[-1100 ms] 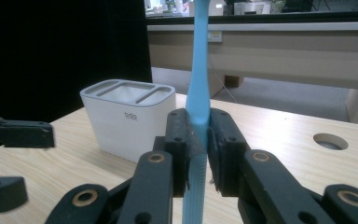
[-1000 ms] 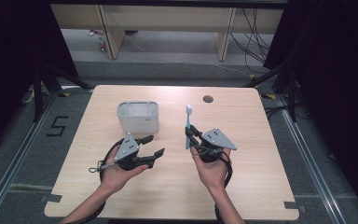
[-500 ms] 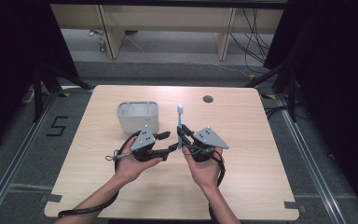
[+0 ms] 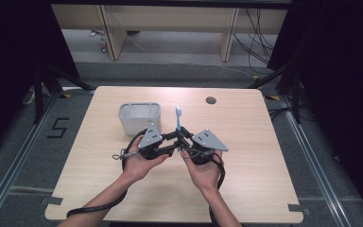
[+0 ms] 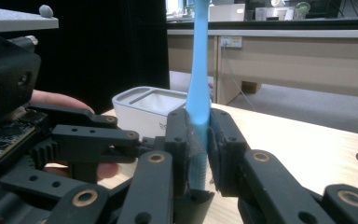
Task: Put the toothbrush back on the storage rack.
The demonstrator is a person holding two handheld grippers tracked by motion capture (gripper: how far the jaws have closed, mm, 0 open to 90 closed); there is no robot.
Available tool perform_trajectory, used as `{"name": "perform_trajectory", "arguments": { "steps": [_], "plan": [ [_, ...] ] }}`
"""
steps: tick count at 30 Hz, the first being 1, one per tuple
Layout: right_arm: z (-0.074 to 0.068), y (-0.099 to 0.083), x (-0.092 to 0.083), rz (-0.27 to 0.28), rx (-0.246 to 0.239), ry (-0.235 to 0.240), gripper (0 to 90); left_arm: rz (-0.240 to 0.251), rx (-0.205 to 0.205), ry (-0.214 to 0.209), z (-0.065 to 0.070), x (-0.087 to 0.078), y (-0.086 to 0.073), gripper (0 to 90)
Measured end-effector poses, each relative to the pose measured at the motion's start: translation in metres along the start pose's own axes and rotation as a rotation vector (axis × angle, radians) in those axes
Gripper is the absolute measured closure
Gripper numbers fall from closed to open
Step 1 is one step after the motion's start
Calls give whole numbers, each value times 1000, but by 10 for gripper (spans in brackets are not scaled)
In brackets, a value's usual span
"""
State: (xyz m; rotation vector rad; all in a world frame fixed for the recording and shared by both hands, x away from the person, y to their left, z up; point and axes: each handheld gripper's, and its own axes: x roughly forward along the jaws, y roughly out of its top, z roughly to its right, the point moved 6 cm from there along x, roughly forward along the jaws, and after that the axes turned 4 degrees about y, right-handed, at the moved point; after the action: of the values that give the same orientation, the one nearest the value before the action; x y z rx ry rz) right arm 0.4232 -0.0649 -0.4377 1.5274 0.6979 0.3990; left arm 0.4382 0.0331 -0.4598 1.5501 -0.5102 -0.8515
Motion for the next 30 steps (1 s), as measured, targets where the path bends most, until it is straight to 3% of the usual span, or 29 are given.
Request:
{"name": "perform_trajectory", "arguments": {
  "steps": [6, 7, 9, 13, 20, 24, 30],
  "plan": [
    [-1, 0, 0, 2, 4, 5, 790, 16, -8, 21, -2, 2, -2, 683],
    [0, 1, 1, 13, -20, 3, 790, 21, -12, 21, -2, 3, -2, 698],
    [-3, 0, 2, 8, 10, 13, 790, 27, -27, 26, -2, 3, -3, 736],
    [-4, -1, 4, 4, -3, 11, 790, 31, -30, 28, -3, 2, -4, 802],
    [-5, 0, 5, -1, 0, 21, 784, 22, -40, 40, -6, 1, -5, 831],
    [-3, -1, 5, -32, 41, 39, 666, 16, -57, 50, -11, -1, -6, 832],
    [1, 3, -4, -26, 36, 42, 592, 17, -55, 63, -17, -4, -7, 832]
  ]
}}
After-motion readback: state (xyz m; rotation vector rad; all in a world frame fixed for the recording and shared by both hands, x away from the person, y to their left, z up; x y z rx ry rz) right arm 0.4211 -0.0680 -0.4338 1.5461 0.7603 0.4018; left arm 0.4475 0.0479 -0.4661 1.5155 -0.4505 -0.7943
